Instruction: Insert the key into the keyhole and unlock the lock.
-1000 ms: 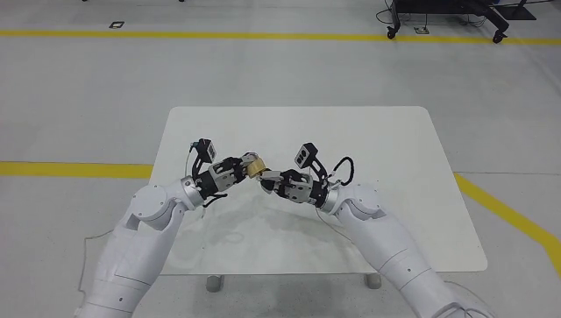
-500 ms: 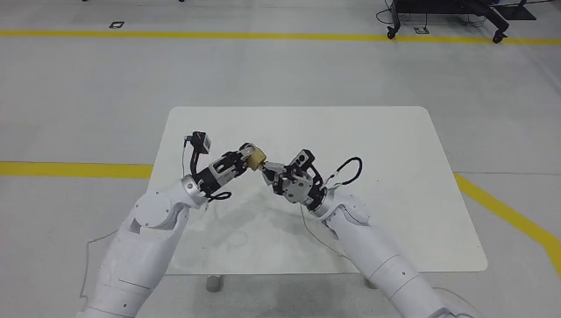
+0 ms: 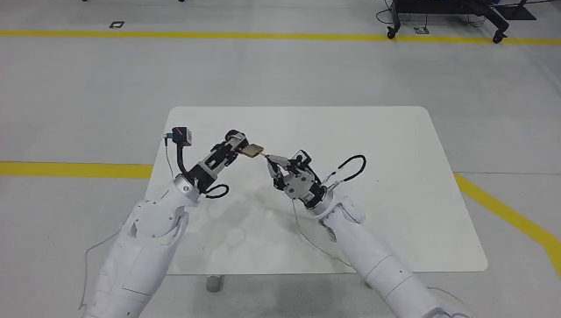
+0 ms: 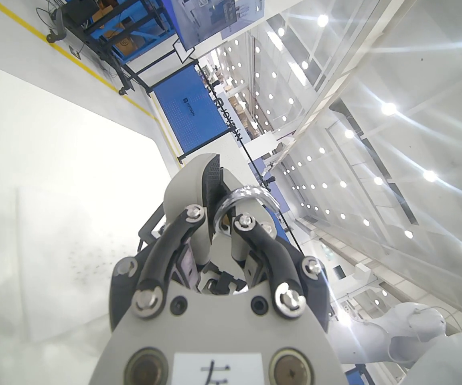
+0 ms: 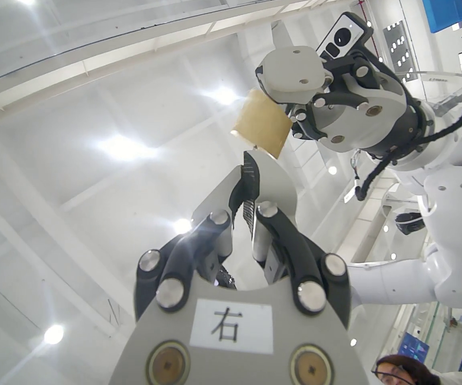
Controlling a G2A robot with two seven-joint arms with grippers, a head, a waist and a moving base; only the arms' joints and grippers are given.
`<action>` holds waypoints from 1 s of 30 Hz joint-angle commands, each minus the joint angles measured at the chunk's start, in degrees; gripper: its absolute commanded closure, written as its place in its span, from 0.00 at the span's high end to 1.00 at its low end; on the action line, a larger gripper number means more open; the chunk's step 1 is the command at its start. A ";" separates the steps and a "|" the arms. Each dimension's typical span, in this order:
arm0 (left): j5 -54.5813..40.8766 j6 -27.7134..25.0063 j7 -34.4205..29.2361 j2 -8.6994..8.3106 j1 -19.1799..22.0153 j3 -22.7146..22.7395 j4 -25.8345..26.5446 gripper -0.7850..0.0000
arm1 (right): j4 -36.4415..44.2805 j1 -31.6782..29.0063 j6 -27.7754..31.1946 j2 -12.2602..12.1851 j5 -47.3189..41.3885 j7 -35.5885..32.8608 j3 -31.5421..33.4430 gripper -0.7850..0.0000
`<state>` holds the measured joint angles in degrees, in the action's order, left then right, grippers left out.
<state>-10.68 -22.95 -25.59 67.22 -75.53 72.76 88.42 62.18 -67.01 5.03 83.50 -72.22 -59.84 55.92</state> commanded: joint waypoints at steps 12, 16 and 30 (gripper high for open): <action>5.58 3.38 -0.16 0.03 0.58 -0.62 -0.64 0.00 | 8.04 -3.02 9.80 -4.40 15.57 1.04 15.10 1.00; 11.42 5.33 -1.47 0.22 1.40 -3.53 -0.41 0.00 | 17.92 -8.07 12.21 -6.67 21.92 4.39 25.02 1.00; 30.50 24.58 -14.27 4.60 17.54 -24.53 -11.18 0.00 | 19.79 -9.21 12.31 -6.95 22.61 5.18 26.51 1.00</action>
<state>20.94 2.02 -40.99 71.12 -59.21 49.87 78.78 81.97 -76.22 17.34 76.55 -49.62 -54.67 82.43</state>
